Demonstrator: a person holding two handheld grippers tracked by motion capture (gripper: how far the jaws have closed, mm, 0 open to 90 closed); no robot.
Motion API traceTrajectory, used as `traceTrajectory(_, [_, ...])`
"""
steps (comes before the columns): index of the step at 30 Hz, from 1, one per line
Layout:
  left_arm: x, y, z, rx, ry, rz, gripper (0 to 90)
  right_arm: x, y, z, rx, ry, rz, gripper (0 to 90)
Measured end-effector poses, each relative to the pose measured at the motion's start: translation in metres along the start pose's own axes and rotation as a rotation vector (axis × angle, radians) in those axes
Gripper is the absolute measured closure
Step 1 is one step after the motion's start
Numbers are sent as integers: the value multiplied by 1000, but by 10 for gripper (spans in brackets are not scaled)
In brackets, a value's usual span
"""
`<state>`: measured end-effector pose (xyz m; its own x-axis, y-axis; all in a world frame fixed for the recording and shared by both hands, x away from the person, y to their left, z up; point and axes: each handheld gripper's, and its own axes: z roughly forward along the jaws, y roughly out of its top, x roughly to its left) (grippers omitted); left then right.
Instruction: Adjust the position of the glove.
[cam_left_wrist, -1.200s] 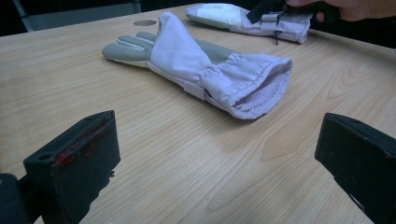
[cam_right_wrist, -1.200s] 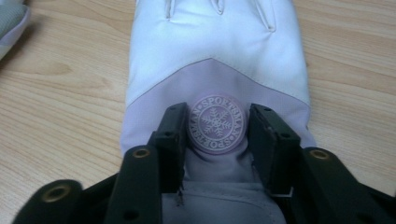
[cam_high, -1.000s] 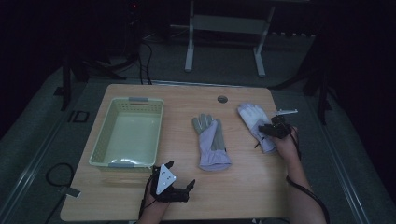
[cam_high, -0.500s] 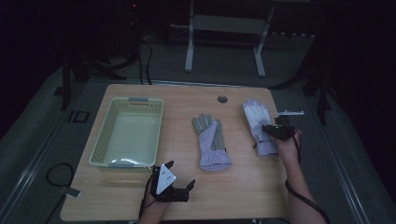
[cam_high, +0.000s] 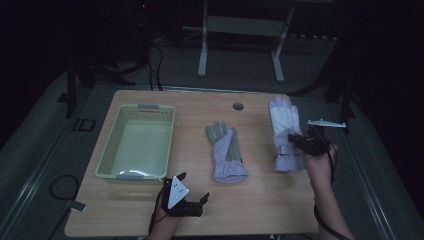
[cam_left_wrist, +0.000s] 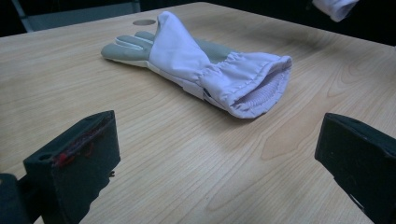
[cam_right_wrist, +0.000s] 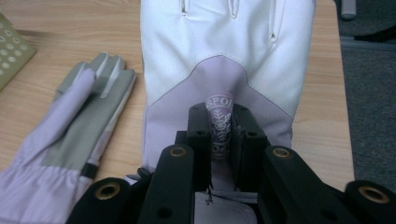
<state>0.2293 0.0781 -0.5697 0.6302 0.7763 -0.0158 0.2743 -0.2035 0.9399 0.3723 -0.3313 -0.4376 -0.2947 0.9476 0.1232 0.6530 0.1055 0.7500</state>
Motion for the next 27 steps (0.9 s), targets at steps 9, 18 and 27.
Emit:
traceTrajectory(9, [-1, 0, 0, -1, 1, 5, 0, 19, -28, 0, 14, -4, 49, 797])
traceTrajectory(18, [-1, 0, 0, 3, -3, 12, 0, 21, -49, 37, 58, -82, 85, 793])
traceTrajectory(27, [-1, 0, 0, 0, -3, 12, 0, 15, -60, 70, 116, -135, 108, 727])
